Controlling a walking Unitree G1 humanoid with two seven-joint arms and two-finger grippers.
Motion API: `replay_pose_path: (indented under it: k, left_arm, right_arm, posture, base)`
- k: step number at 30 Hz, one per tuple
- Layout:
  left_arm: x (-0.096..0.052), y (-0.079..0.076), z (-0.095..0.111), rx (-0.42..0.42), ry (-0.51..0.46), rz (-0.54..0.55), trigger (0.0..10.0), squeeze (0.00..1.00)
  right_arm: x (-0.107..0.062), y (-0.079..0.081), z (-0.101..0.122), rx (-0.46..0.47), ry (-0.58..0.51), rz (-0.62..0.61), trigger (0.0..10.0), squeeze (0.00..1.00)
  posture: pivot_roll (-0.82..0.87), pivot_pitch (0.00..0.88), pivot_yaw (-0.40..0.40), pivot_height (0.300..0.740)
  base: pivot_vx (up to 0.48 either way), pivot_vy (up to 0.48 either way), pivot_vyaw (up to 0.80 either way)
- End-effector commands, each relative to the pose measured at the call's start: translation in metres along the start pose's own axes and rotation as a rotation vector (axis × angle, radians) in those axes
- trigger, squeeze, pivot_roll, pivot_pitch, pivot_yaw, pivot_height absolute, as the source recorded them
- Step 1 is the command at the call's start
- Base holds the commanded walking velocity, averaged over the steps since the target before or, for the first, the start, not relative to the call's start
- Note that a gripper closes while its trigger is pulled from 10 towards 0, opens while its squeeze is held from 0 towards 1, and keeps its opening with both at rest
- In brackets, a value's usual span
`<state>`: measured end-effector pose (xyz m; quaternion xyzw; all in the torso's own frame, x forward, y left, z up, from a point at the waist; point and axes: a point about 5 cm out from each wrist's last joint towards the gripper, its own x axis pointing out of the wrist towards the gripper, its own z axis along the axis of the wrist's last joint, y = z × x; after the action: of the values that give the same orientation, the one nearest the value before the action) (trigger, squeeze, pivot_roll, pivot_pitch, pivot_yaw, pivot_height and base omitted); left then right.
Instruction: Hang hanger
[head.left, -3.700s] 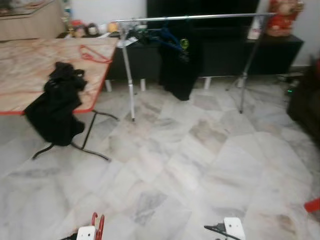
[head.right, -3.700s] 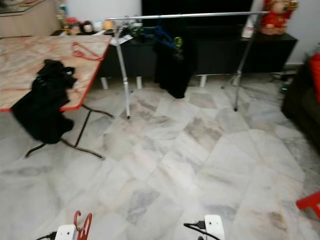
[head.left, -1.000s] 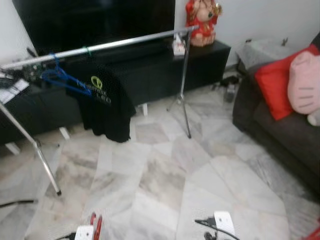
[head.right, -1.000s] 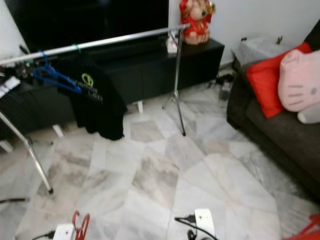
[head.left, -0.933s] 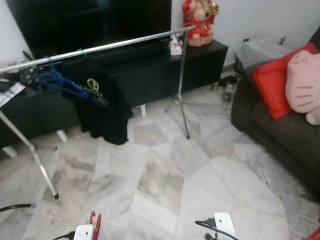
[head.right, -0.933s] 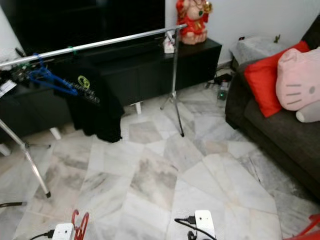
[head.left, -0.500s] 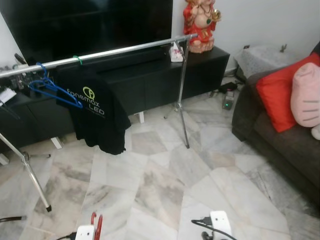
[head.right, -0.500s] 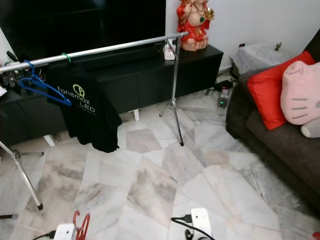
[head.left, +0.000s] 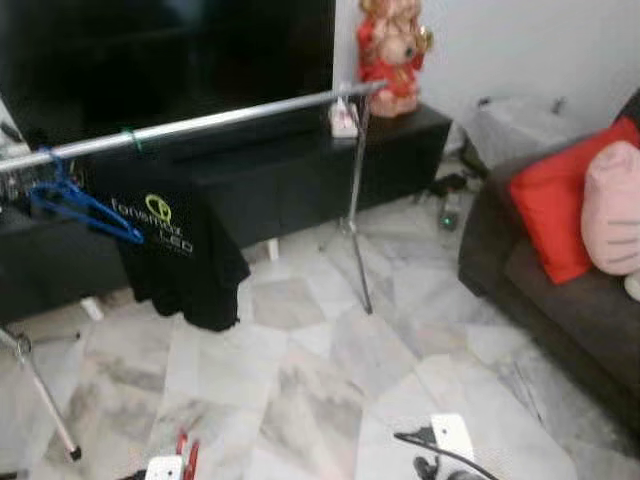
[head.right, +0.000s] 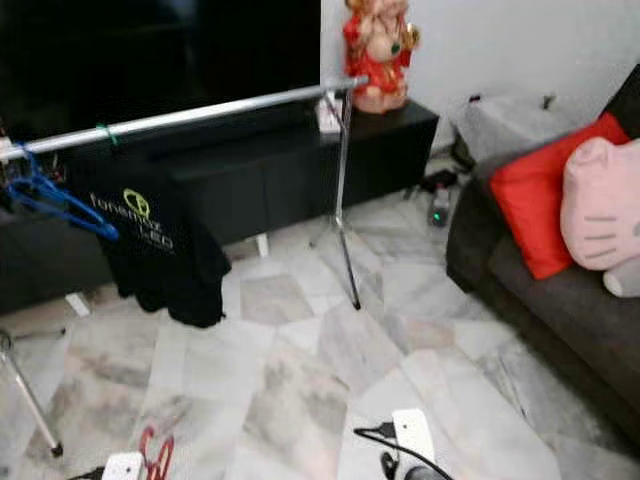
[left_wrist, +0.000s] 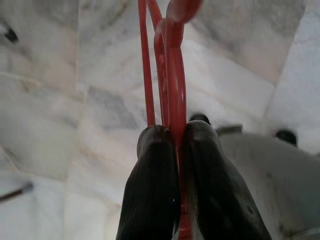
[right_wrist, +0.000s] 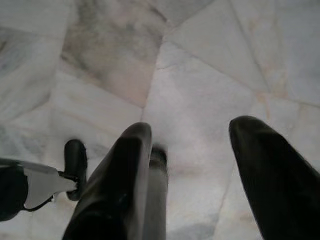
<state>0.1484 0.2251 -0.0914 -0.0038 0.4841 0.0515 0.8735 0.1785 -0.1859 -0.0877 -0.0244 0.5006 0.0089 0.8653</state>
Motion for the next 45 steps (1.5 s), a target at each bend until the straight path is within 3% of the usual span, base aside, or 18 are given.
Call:
replay_pose_path:
  k: [1,6,23,29,33,41,45]
  left_arm:
    - [0.001,-0.007,-0.001,-0.012,0.007,-0.023,10.0,0.0]
    - [0.001,-0.008,-0.002,-0.01,0.009,-0.025,10.0,0.0]
    - [0.003,-0.036,-0.005,-0.009,0.031,-0.041,10.0,0.0]
    - [0.003,-0.027,-0.003,-0.008,0.024,-0.034,10.0,0.0]
    - [-0.002,0.0,-0.008,-0.014,0.021,-0.019,10.0,0.0]
    - [0.0,-0.005,-0.005,-0.007,0.008,-0.028,10.0,0.0]
    - [0.0,-0.008,-0.004,-0.007,0.006,-0.032,10.0,0.0]
  right_arm:
    - [0.0,-0.001,-0.002,0.007,0.007,-0.006,10.0,0.0]
    - [0.0,0.0,-0.002,0.004,0.008,-0.004,10.0,0.0]
    - [0.0,0.002,-0.003,-0.023,0.009,0.003,10.0,0.0]
    - [0.0,0.001,-0.003,-0.011,0.008,0.003,10.0,0.0]
    - [0.0,0.001,-0.004,-0.016,0.009,0.0,10.0,0.0]
    - [0.0,0.007,-0.004,-0.078,0.01,0.014,10.0,0.0]
    - [0.0,0.007,-0.005,-0.066,0.011,0.015,10.0,0.0]
  posture:
    - [-0.01,0.0,0.012,0.74]
    - [-0.01,0.0,0.012,0.74]
    - [0.0,0.0,0.007,0.74]
    - [0.0,0.0,0.004,0.74]
    - [0.0,0.0,0.0,0.74]
    - [0.0,0.0,-0.001,0.74]
    - [0.0,0.0,-0.002,0.74]
  base:
    - [0.33,0.0,0.0]
    - [0.332,0.0,0.0]
    - [0.332,0.0,0.0]
    - [0.328,0.0,0.0]
    - [0.331,0.0,0.0]
    - [0.33,0.0,0.34]
    - [0.33,0.0,0.8]
